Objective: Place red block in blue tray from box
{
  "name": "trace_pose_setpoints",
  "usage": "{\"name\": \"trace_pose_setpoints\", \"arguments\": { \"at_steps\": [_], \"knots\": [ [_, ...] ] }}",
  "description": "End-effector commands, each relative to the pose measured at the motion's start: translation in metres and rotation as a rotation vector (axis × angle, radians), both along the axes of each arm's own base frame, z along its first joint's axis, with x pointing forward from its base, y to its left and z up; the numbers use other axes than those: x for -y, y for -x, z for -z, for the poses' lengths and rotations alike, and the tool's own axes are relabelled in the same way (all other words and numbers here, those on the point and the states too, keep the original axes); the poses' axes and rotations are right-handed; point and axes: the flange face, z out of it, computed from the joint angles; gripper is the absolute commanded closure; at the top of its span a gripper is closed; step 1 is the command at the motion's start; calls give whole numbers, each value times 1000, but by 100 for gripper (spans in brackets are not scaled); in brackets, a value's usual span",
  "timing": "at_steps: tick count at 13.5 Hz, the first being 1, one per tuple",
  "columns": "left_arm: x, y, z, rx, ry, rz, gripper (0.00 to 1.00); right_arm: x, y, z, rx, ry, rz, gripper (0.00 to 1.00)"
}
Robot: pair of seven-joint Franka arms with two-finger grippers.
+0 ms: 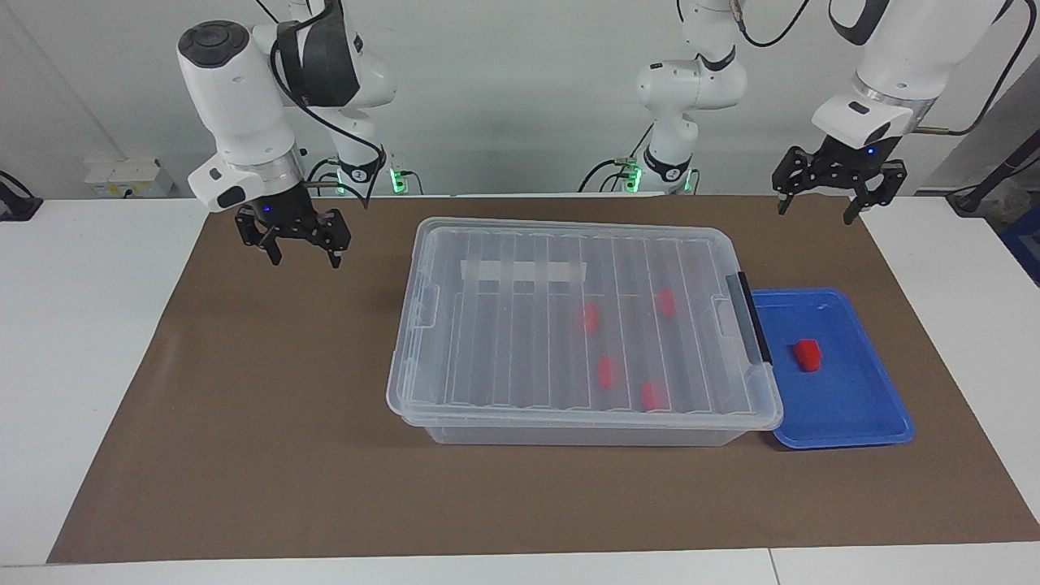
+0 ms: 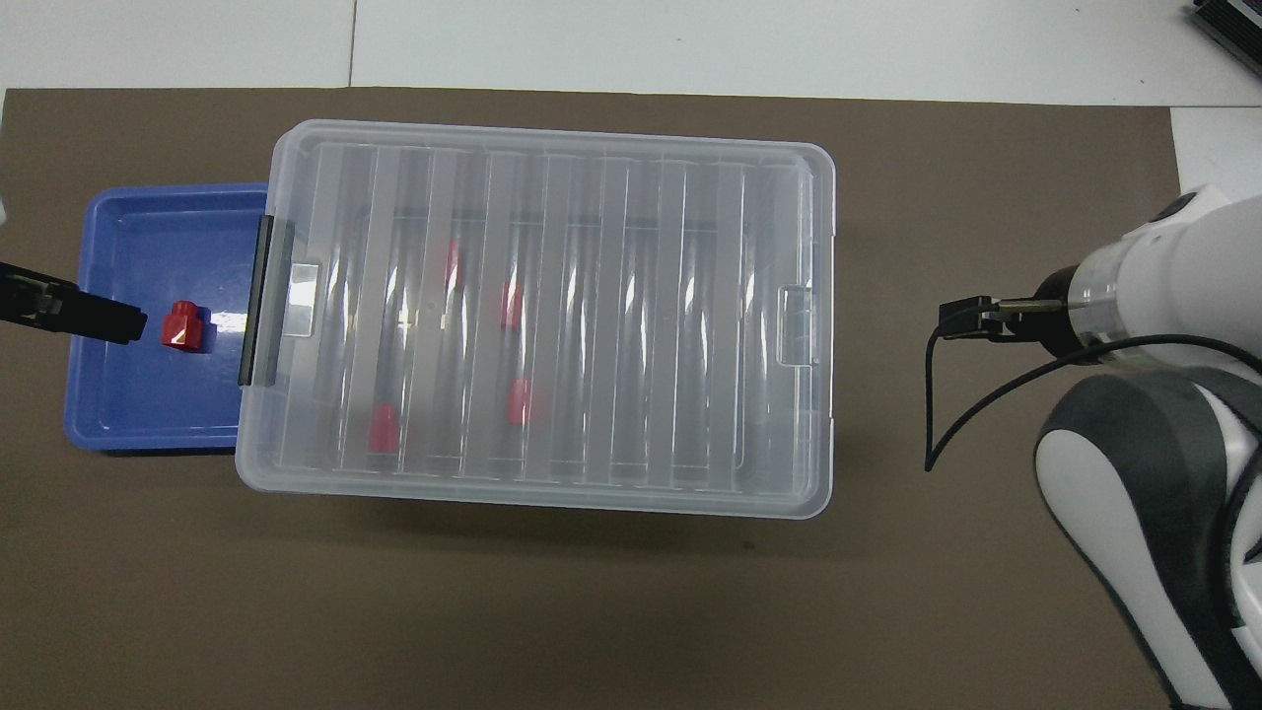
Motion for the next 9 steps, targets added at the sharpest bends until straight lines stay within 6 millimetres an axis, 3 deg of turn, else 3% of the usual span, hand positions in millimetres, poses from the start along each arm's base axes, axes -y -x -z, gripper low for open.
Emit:
{"name": "trace_pose_setpoints", "arguments": {
  "at_steps": [1,3,6,9],
  "knots": [
    [-4,10,-1,-13,-16,3,0,4,-18,-25,-20,7,19,0],
    [-4,11,-2,-11,-16,3,0,17,-21,-41,-40,-7,47,0],
    [-4,11,-2,-11,-16,3,0,17,-25,-51,-52,-5,49,0],
    [-4,11,-2,-11,-16,3,0,14,-20,-50,-78,-5,43,0]
  ]
}}
